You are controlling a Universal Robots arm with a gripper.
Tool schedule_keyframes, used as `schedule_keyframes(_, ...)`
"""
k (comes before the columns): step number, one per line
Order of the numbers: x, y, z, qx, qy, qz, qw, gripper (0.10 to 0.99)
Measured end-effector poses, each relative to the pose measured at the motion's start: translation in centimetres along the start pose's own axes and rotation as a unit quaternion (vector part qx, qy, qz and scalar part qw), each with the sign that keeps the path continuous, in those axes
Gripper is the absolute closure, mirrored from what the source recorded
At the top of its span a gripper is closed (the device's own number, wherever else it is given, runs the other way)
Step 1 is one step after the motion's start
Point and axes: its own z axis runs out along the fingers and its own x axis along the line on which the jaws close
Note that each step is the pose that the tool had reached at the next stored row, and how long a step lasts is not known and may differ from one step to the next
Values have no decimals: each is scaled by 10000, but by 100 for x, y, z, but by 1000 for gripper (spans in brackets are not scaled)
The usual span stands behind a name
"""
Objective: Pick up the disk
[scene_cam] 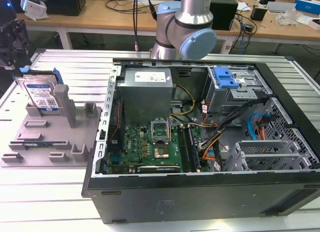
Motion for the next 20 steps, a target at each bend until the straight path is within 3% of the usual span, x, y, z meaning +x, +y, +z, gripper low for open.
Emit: schedule_keyframes(20,-3,-1,188,1,4,-112,9999,529)
